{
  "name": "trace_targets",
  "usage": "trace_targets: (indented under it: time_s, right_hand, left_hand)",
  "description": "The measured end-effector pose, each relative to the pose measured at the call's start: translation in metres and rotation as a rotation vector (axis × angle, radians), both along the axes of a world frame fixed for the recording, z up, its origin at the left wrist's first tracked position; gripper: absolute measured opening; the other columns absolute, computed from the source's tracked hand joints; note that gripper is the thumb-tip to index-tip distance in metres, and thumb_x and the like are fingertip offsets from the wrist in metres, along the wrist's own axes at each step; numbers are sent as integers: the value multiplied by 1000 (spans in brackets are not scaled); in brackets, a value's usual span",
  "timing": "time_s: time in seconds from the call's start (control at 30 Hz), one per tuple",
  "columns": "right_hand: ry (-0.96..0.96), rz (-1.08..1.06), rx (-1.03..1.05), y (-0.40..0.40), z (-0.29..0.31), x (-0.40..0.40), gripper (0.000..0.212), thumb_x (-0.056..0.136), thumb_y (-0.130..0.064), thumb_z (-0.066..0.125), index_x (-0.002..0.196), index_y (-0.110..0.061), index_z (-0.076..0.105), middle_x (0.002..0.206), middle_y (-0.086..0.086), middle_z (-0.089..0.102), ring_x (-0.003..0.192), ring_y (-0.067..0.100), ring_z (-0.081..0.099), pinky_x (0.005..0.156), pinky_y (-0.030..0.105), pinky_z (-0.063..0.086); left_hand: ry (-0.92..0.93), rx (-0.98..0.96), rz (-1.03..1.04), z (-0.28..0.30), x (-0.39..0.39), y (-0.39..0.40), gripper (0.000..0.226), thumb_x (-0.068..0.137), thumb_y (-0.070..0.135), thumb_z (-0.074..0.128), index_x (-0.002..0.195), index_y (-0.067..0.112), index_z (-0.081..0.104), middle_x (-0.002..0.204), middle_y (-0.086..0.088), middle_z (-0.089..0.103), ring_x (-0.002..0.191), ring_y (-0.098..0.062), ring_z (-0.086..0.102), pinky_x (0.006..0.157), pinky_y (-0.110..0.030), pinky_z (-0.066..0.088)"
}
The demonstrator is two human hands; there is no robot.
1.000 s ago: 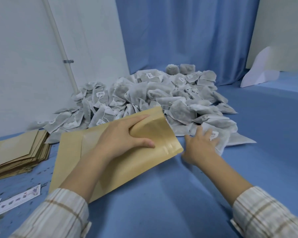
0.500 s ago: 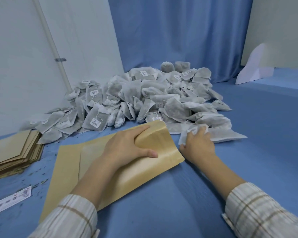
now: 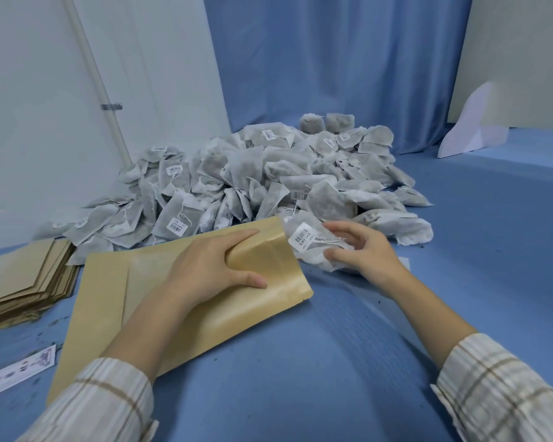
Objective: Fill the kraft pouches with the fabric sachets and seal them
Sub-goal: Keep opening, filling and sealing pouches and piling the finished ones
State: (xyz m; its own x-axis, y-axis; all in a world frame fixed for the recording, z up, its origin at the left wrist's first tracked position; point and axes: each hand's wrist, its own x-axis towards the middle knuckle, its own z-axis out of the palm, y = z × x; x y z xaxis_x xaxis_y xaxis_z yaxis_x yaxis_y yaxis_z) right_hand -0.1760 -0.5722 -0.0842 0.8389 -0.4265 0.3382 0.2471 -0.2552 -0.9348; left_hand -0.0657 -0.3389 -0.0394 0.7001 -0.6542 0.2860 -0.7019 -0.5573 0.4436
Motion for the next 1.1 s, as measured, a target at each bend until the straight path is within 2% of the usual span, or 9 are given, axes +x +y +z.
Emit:
trace_targets:
  time_s: [0.2, 0.33, 0.43, 0.57, 0.7, 0.83, 0.9, 1.0, 1.1]
  right_hand:
    - [123, 239, -156, 15, 10, 3, 38, 72, -2, 75, 95, -32, 73, 100, -14, 65, 80, -4, 56, 69, 7, 41]
    - [198, 382, -184, 32, 15, 8, 43, 77, 4, 69, 112, -20, 67, 112, -9, 67, 102, 3, 61, 84, 14, 48]
    - [172, 124, -80, 54, 16, 21, 31, 83, 2, 62, 113, -2, 57, 111, 10, 64, 96, 17, 61, 83, 24, 50]
    - [378, -132, -337, 64, 15, 36, 19, 92, -6, 44, 102, 4, 58, 103, 17, 63, 91, 30, 56, 69, 29, 41]
    - [496, 182, 46, 63, 12, 29, 25, 101, -19, 35, 107, -13, 59, 93, 6, 64, 72, 7, 55, 50, 10, 44]
    - [648, 427, -48, 56, 3, 21, 15, 97, -9, 43, 96, -13, 57, 93, 4, 58, 70, 5, 55, 56, 12, 46]
    - [571, 243, -330, 48, 0, 27, 20, 98, -11, 41, 112, -8, 56, 105, 4, 58, 83, 8, 50, 65, 17, 44]
    - [236, -208, -614, 28, 0, 29, 14, 85, -16, 58, 93, -19, 68, 90, -4, 66, 79, 11, 55, 71, 26, 42]
    - [310, -524, -826, 2, -4, 23, 31, 81, -35, 61, 111, -29, 63, 112, -2, 57, 106, 18, 50, 90, 28, 38]
  left_hand:
    - [40, -31, -119, -3, 1, 8, 87, 43, 53, 86, 121, 61, 48, 125, 36, 50, 119, 8, 44, 100, -19, 36]
    - [62, -66, -120, -1, -3, 7, 86, 43, 50, 88, 118, 64, 48, 124, 36, 52, 116, 10, 45, 96, -17, 36]
    - [54, -64, -173, -2, -9, 4, 83, 42, 49, 89, 111, 68, 47, 124, 37, 52, 118, 11, 45, 101, -19, 35]
    - [39, -60, -172, -5, -11, 0, 82, 43, 52, 87, 112, 68, 47, 123, 40, 50, 119, 11, 44, 104, -22, 36]
    - [37, -36, -183, -6, -13, -5, 82, 41, 57, 84, 110, 74, 43, 117, 46, 47, 117, 14, 42, 101, -19, 36]
    - [46, 24, -220, -5, -13, -13, 86, 42, 60, 83, 115, 73, 40, 124, 43, 46, 120, 12, 41, 101, -20, 35]
    - [33, 61, -202, -7, -10, -16, 87, 46, 60, 83, 120, 68, 39, 123, 45, 42, 123, 9, 40, 102, -22, 36]
    - [0, 66, -116, -9, -4, -16, 88, 49, 64, 79, 127, 64, 37, 129, 41, 42, 123, 4, 41, 96, -24, 36]
    - [9, 31, -34, -10, 2, -18, 89, 49, 68, 76, 128, 65, 35, 129, 28, 51, 117, -2, 45, 84, -23, 36]
